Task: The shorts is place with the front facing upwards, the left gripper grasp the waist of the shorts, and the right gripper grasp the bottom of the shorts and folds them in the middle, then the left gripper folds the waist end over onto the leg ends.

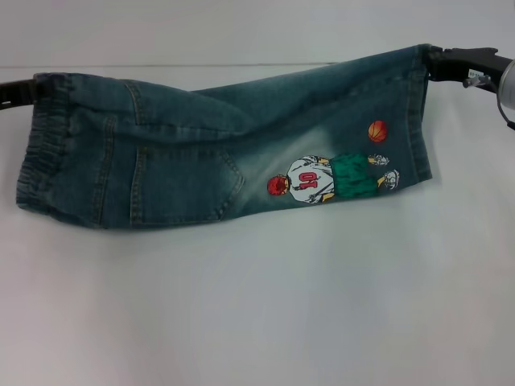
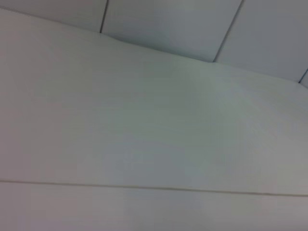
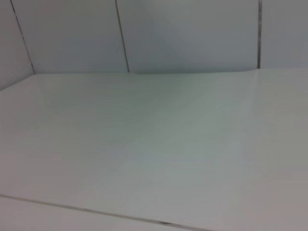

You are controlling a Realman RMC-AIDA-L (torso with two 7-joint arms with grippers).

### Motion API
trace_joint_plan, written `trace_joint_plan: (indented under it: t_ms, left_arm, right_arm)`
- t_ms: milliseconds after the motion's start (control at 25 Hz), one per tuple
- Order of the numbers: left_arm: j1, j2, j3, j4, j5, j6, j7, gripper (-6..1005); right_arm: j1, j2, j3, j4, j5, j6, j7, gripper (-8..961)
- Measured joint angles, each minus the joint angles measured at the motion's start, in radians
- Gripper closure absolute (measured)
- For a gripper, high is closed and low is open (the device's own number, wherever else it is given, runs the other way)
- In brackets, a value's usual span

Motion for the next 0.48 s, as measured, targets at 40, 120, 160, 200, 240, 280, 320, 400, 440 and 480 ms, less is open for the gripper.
trace_joint_plan:
  t_ms: [40,120,160,200,240,280,320,400,440,480]
  left_arm:
    - [0.000,-0.001,0.001,-0.003,0.000,-0.008,0.000,877]
    - [0.001,-0.001,0.002,-0.013,0.002,-0.017,0.000,877]
    - [0.001,-0.001,0.003,-0.019,0.003,-0.019,0.000,876]
    - [0.001,0.000,0.005,-0.025,0.003,-0.020,0.001,876]
    - [0.001,0.001,0.008,-0.030,0.003,-0.021,0.003,876]
    - [0.001,0.002,0.011,-0.033,0.003,-0.021,0.005,876]
    - [0.001,0.003,0.013,-0.034,0.003,-0.022,0.007,876]
    - [0.003,0.002,0.023,-0.032,0.003,-0.021,0.010,875]
    - [0.005,0.000,0.029,-0.030,0.002,-0.021,0.011,875]
    - [0.007,0.000,0.033,-0.029,0.002,-0.021,0.011,875]
  right_arm:
    - [0.002,0.000,-0.001,0.004,0.000,0.004,0.000,930]
    - [0.006,0.000,-0.003,0.010,0.000,0.013,-0.001,929]
    - [0.008,0.001,-0.004,0.013,0.000,0.018,-0.001,929]
    - [0.009,0.001,-0.006,0.015,0.000,0.021,-0.001,928]
    - [0.011,0.001,-0.008,0.018,0.000,0.024,-0.001,928]
    - [0.013,0.001,-0.012,0.021,0.000,0.024,-0.001,928]
    - [0.015,0.001,-0.018,0.022,0.000,0.026,-0.001,928]
    - [0.016,0.002,-0.027,0.024,0.000,0.028,-0.001,927]
    - [0.016,0.002,-0.029,0.024,0.000,0.028,-0.002,927]
    - [0.016,0.003,-0.030,0.024,0.000,0.028,-0.003,926]
